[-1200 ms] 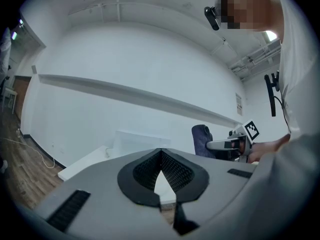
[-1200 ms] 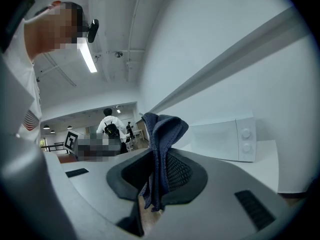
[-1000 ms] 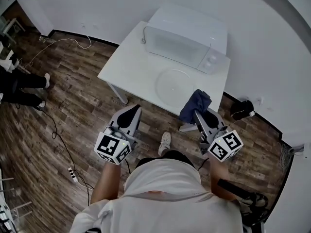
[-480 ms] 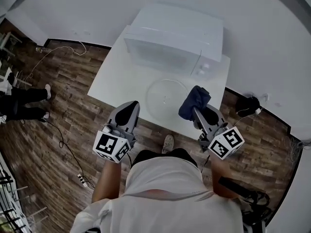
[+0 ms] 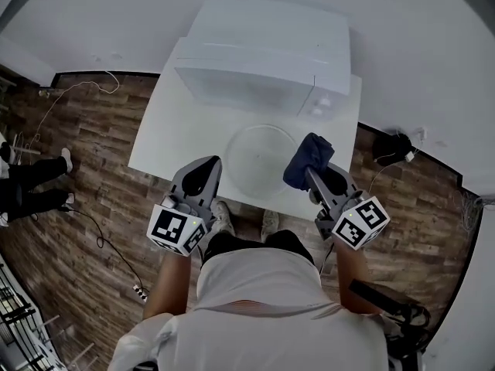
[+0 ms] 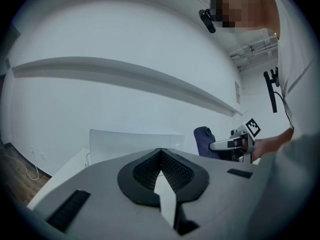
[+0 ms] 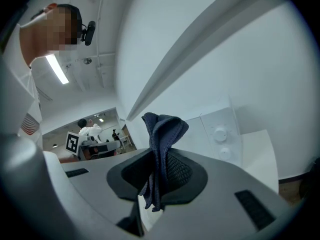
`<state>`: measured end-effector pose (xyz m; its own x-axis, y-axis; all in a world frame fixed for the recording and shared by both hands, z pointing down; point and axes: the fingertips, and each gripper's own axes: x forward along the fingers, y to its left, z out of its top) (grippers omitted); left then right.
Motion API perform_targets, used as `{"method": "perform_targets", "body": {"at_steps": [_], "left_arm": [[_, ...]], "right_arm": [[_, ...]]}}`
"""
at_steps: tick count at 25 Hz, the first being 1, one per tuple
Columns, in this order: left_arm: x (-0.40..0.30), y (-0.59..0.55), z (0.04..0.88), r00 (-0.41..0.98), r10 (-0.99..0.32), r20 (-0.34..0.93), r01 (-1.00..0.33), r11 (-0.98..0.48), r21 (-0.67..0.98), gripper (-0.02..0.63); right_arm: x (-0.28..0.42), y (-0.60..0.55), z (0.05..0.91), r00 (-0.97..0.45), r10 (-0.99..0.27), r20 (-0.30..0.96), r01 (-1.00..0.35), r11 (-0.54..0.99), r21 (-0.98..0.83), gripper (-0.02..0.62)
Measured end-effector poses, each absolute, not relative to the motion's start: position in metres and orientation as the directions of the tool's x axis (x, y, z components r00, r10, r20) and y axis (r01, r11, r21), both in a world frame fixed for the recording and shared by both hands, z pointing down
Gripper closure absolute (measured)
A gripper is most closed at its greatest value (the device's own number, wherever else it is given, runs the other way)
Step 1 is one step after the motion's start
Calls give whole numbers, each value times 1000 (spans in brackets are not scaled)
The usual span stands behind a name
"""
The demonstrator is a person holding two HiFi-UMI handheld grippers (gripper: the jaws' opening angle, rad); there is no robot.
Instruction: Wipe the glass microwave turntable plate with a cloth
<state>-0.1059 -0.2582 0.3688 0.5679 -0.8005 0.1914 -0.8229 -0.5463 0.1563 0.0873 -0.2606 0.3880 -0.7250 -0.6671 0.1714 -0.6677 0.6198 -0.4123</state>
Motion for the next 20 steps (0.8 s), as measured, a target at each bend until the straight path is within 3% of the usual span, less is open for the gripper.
{"method": "perform_targets", "body": {"at_steps": [10, 20], "left_arm": [[-152, -293, 411, 633, -744, 215, -773, -593, 224, 595], [-171, -288, 442, 603, -757, 252, -797, -554, 242, 595]], "right_arm": [[21, -289, 416, -706, -670, 228, -688, 573, -445, 534], [-43, -324, 483, -772, -527, 356, -634, 595, -493, 534]]}}
